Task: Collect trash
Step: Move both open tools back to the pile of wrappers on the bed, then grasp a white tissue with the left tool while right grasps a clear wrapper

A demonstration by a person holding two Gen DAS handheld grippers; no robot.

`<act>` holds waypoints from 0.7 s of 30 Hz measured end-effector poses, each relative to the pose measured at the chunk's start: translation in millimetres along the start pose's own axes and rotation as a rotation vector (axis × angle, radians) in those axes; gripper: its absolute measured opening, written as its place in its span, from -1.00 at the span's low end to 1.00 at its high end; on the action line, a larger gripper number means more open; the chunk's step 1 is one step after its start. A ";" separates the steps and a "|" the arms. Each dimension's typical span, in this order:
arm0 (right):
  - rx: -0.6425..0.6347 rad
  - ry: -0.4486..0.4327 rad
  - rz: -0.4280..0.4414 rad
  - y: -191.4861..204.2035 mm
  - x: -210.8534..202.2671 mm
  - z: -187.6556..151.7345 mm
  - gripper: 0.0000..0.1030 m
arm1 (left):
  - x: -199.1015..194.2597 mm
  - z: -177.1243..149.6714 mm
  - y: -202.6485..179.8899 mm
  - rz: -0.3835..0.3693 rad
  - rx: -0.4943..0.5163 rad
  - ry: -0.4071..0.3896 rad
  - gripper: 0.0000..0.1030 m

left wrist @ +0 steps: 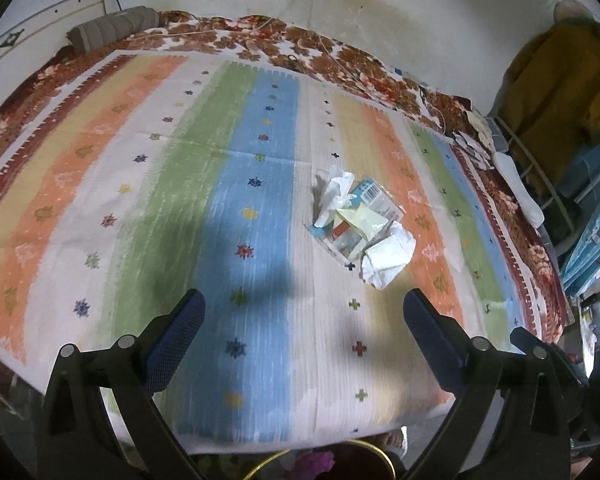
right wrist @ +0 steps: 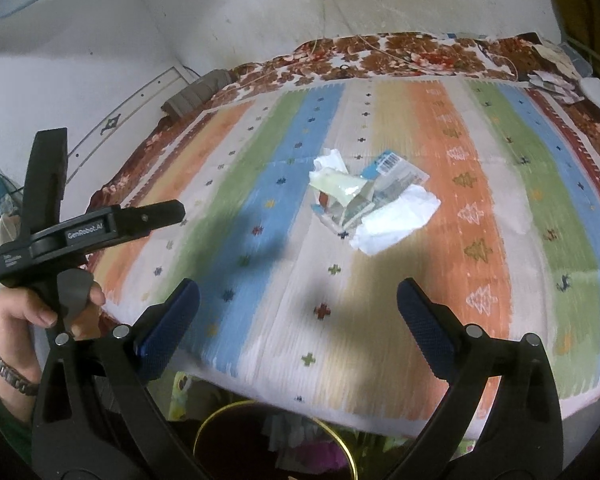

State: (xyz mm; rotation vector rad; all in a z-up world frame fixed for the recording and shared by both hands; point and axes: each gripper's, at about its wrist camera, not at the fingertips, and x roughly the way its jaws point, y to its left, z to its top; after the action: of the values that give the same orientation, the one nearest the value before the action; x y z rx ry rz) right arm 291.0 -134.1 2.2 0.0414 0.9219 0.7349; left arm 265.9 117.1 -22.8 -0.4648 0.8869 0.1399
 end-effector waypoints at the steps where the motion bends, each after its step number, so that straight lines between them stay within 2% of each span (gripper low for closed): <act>1: 0.001 0.000 0.000 -1.6 5.0 2.7 0.83 | 2.9 2.4 0.9 -0.006 -0.001 0.000 0.89; 11: 0.021 0.012 0.016 -15.7 42.6 18.3 0.82 | 40.3 28.1 1.8 -0.075 0.024 0.016 0.89; 16: 0.037 0.017 0.028 -23.1 66.5 25.7 0.76 | 58.1 43.1 0.6 -0.118 0.019 0.029 0.88; 21: 0.042 0.027 0.022 -31.9 88.6 31.6 0.70 | 75.9 55.1 -0.6 -0.130 0.022 0.047 0.86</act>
State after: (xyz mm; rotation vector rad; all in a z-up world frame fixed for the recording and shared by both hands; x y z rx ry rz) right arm 365.9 -97.3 -51.6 0.0784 0.9640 0.7380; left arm 353.3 135.7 -51.6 -0.5053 0.9004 0.0002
